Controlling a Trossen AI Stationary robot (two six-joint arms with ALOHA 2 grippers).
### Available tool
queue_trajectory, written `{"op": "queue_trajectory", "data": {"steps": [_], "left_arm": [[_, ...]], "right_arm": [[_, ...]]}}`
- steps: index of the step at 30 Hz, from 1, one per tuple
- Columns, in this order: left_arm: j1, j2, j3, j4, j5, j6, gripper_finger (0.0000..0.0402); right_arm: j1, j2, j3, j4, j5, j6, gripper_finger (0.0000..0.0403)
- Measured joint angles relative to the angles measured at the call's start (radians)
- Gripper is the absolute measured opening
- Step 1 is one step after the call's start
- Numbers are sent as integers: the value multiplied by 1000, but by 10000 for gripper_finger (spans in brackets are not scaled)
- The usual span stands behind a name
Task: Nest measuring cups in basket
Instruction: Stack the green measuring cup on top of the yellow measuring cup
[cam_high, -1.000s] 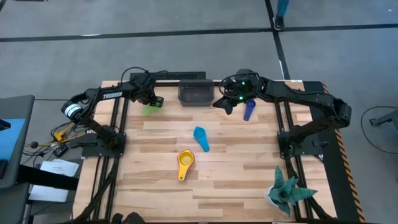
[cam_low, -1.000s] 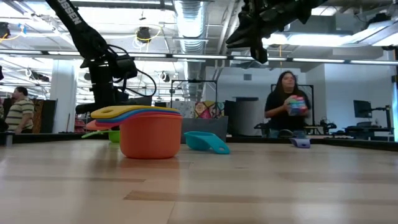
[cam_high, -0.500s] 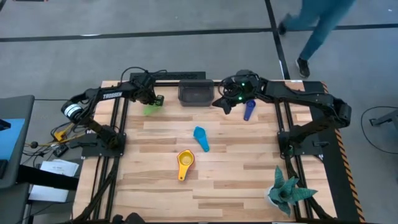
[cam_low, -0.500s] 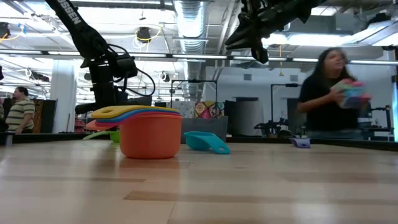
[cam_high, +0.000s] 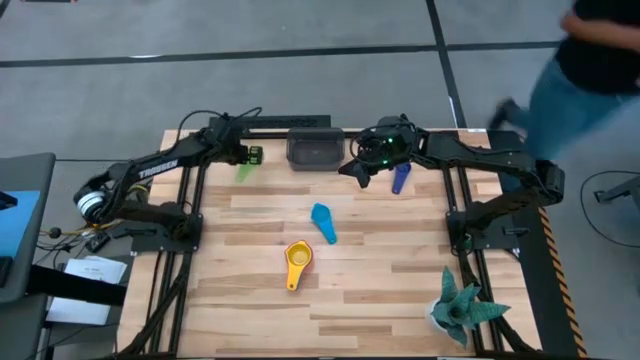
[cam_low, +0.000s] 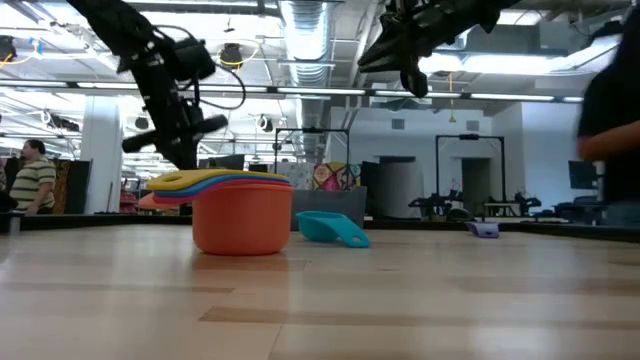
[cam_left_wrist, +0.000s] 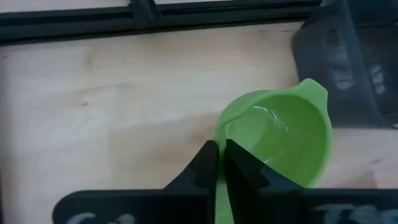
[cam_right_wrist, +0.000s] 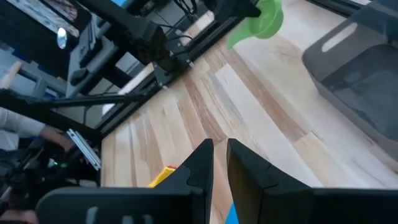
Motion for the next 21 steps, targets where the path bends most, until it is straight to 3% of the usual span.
{"op": "queue_trajectory", "data": {"steps": [12, 17, 21], "left_arm": [[-217, -186, 0, -74, -152, -235, 1], [-356, -200, 0, -11, -231, -349, 1], [-468, -185, 1, 78, -301, -407, 1]], "right_arm": [[28, 0, 0, 16, 51, 39, 72], [27, 27, 1, 44, 99, 80, 78], [26, 71, 1, 112, 96, 105, 112]]}}
